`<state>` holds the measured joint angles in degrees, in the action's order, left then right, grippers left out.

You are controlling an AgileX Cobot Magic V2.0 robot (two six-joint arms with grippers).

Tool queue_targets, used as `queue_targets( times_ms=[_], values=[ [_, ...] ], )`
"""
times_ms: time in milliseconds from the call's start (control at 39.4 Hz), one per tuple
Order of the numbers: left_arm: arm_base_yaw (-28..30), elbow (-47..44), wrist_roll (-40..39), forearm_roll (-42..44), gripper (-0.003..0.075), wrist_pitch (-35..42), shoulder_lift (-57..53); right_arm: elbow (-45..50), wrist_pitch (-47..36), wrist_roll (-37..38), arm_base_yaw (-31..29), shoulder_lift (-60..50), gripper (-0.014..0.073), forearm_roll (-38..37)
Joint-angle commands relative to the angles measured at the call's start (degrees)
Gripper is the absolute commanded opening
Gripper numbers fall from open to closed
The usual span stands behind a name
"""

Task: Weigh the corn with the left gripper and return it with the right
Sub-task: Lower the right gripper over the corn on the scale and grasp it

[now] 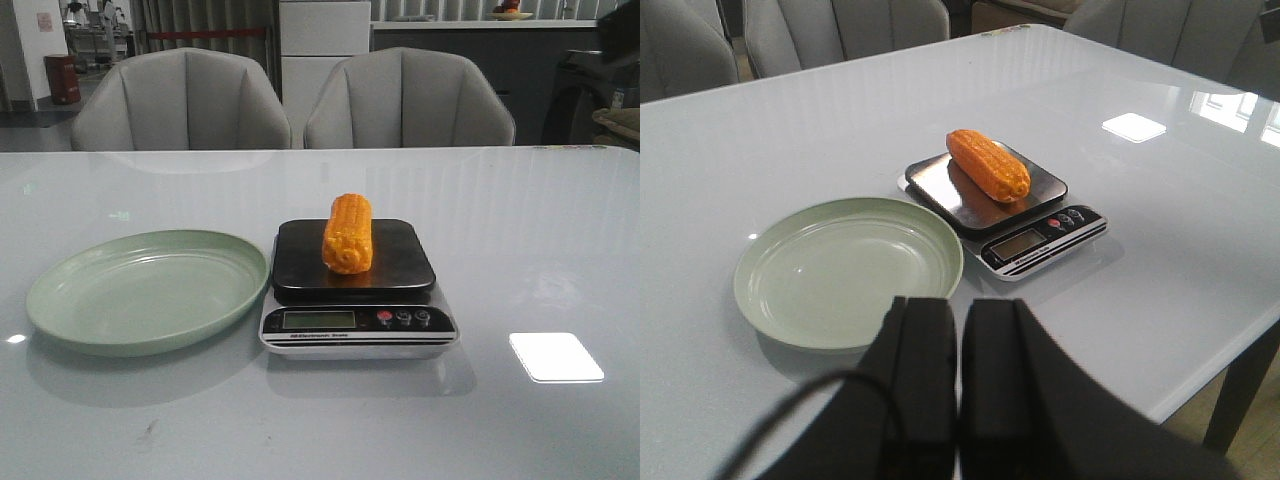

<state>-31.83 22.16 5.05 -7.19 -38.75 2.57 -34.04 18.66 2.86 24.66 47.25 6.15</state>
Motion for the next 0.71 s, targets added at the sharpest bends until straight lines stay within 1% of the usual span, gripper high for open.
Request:
queue_targets(
  times_ms=[0, 127, 228, 380, 482, 558, 685],
  values=[
    [0.2, 1.4, 0.1, -0.4, 0.0124, 4.4, 0.7, -6.9, -0.6, -0.1, 2.1, 5.7, 0.0597, 0.6],
    [0.2, 1.4, 0.1, -0.4, 0.0125, 4.4, 0.7, -13.8, 2.2, 0.6, 4.4, 13.1, 0.0597, 1.1],
    [0.2, 1.4, 0.1, -0.4, 0.0125, 4.4, 0.7, -21.7, 8.1, 3.6, 5.0, 20.5, 0.0597, 1.1],
    [0.2, 1.4, 0.1, -0.4, 0.0125, 4.4, 0.7, -33.6, 16.5, 5.6, 5.1, 31.2, 0.0597, 1.1],
    [0.2, 1.4, 0.1, -0.4, 0.0124, 4.4, 0.7, -40.2, 21.1, 9.5, 5.1, 37.1, 0.0597, 1.0],
    [0.2, 1.4, 0.1, -0.4, 0.0125, 4.4, 0.7, -45.1, 24.5, 13.7, 5.4, 41.2, 0.0597, -0.3],
    [0.2, 1.4, 0.1, -0.4, 0.0125, 4.4, 0.7, -51.5, 30.0, 20.8, 6.9, 46.8, 0.0597, -7.4]
  ],
)
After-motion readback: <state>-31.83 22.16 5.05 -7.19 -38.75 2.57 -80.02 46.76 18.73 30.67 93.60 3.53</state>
